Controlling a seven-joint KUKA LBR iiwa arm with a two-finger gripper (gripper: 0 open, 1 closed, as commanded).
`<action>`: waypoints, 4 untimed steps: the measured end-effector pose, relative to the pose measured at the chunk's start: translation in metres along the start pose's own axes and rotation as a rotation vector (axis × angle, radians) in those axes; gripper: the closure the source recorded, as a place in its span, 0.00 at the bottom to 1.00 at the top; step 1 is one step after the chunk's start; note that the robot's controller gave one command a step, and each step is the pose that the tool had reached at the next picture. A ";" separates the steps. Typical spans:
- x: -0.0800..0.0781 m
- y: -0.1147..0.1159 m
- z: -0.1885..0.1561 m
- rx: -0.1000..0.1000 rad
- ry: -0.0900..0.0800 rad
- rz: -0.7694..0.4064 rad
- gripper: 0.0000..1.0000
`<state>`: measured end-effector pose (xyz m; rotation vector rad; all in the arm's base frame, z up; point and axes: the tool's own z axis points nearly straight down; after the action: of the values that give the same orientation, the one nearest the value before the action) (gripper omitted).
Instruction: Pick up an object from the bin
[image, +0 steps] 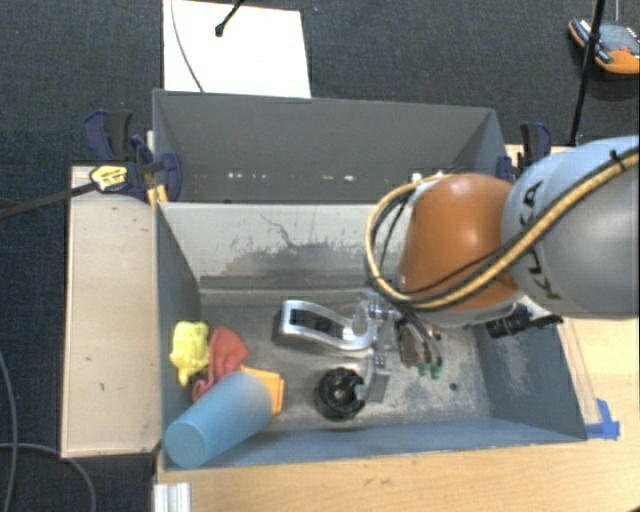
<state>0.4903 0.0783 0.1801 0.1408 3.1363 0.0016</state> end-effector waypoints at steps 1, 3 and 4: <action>0.000 0.000 0.000 0.000 0.000 0.001 0.00; 0.005 -0.001 0.106 0.001 0.009 -0.035 1.00; 0.005 -0.001 0.110 0.001 0.005 -0.032 0.00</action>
Offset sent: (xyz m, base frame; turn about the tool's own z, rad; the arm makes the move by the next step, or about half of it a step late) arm -0.0042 -0.0021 -0.1051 -0.1442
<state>0.4855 0.0776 0.0706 0.0907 3.1436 -0.0002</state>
